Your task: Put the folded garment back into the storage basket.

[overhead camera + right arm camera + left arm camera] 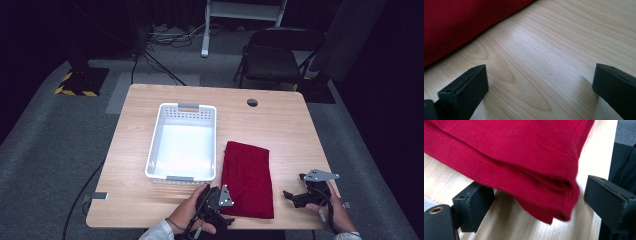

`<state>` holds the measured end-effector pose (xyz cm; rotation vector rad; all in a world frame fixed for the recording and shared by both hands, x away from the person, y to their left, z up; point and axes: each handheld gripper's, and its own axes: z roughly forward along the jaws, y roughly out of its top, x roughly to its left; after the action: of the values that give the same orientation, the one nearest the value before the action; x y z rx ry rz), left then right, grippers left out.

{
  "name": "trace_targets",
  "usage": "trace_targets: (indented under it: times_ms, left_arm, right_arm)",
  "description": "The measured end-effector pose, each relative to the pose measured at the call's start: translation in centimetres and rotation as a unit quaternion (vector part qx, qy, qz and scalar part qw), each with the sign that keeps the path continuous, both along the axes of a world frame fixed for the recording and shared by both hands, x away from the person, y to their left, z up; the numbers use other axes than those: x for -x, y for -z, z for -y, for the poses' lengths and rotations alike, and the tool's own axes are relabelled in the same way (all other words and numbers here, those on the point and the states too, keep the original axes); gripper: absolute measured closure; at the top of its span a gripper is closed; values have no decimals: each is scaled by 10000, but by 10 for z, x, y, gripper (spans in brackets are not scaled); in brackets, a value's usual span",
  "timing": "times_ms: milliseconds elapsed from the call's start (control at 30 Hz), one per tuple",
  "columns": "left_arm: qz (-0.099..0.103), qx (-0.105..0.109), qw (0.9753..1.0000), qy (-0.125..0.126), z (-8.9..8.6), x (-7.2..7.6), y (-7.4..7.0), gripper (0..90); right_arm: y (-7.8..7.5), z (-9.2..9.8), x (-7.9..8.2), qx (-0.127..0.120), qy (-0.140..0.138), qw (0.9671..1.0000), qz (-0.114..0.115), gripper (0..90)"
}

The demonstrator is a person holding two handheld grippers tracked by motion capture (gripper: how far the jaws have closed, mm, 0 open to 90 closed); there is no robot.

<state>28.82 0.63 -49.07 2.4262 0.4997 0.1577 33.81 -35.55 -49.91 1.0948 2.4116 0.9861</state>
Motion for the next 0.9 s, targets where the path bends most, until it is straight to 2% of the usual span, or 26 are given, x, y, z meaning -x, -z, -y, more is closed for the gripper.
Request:
trace_targets:
  times_ms: [233,367,433,900]
  left_arm:
    - [30,58,10000,-42,2,-3,0,152]
    - [62,107,9998,-122,1,-5,-2,255]
    - [79,145,9997,-161,0,-6,-2,276]
    - [92,170,9997,-131,3,-5,-3,356]
  right_arm:
    - [0,0,0,-1,1,10000,-1,3]
    - [0,0,0,-2,0,10000,1,3]
    - [0,0,0,-1,1,10000,0,3]
    - [-1,-1,-1,36,-17,10000,-17,2]
